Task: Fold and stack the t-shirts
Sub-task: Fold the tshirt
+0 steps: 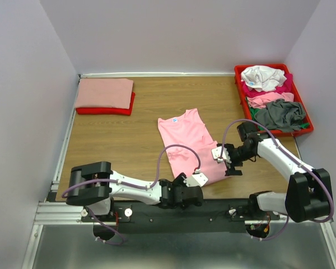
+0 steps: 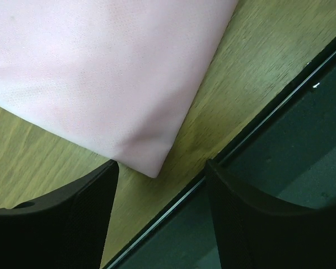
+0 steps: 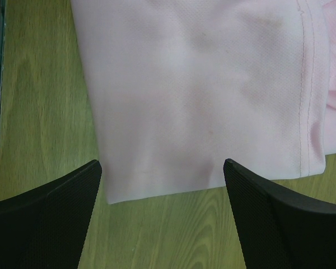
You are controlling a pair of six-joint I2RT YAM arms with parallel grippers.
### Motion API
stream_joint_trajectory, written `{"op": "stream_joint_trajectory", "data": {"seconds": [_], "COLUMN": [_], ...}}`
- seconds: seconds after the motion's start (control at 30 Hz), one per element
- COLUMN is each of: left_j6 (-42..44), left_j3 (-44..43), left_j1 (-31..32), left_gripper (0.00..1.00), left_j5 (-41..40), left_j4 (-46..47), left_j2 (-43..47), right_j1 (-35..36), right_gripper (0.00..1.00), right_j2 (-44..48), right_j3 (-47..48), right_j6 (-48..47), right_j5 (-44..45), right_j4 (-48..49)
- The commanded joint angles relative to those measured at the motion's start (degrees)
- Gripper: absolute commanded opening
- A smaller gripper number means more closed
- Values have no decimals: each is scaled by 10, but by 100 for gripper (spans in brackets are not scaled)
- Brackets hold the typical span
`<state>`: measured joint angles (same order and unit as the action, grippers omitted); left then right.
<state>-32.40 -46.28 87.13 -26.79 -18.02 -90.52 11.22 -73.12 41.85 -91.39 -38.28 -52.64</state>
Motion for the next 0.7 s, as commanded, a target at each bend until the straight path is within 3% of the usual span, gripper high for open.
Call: {"op": "stream_joint_trajectory", "data": {"seconds": [0.0, 0.23, 0.67], "left_j6": [10, 18, -13], "left_j3": [-16, -27, -46], "left_j1": [-21, -25, -3], "left_gripper": [70, 62, 63], "left_j5": [-19, -12, -38], "left_j4": [16, 4, -58], "left_j2": [-5, 6, 39], "right_j1": [-4, -4, -4], "right_gripper": [96, 94, 94], "right_j2": [1, -2, -11], "right_j3": [-9, -10, -4], "right_j6": [4, 7, 12], "right_j5": [-16, -14, -15], "right_j4": [2, 2, 2]}}
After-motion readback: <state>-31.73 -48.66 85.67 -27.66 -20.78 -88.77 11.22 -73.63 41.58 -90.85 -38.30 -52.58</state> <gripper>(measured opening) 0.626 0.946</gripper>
